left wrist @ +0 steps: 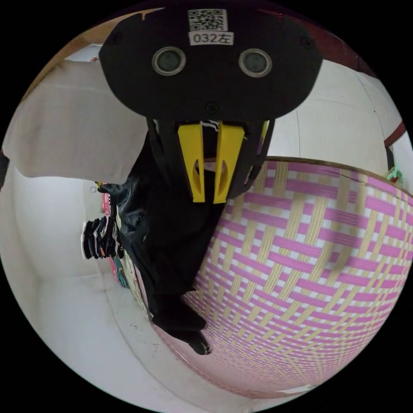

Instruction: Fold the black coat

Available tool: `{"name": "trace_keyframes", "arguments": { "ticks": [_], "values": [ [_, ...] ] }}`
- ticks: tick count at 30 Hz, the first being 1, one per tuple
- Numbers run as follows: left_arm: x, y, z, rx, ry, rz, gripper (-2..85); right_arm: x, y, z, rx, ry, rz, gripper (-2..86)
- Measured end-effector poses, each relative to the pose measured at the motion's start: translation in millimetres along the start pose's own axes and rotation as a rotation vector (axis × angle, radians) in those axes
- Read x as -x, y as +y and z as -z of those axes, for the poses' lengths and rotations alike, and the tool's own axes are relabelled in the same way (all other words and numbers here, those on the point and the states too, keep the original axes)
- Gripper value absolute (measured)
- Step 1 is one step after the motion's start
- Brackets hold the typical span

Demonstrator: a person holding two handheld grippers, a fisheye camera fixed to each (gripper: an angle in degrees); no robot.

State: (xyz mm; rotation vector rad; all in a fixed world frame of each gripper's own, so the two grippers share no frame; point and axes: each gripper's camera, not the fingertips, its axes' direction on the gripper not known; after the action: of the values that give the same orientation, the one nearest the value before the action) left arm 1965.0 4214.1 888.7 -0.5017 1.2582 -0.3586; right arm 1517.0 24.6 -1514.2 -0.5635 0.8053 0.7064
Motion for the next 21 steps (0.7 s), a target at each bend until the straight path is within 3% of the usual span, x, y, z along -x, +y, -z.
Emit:
{"name": "trace_keyframes", "arguments": {
  "ticks": [7,14,21],
  "values": [
    [8.5,27.9,-27.9,-0.028,-0.069,-0.048,6.2,-32.8,16.0,-8.0,0.007,0.055,-0.04,0.3],
    [14.1,46.7,-81.6,0.036,-0.092,-0.116,5.8,-72.7,21.4,-34.6,0.11,0.064,-0.068,8.0],
    [43.8,60.7,-116.2,0.048,-0.079,-0.057,2.5,-110.2,24.1,-53.0,0.218,0.173,-0.035,13.4]
  ]
}}
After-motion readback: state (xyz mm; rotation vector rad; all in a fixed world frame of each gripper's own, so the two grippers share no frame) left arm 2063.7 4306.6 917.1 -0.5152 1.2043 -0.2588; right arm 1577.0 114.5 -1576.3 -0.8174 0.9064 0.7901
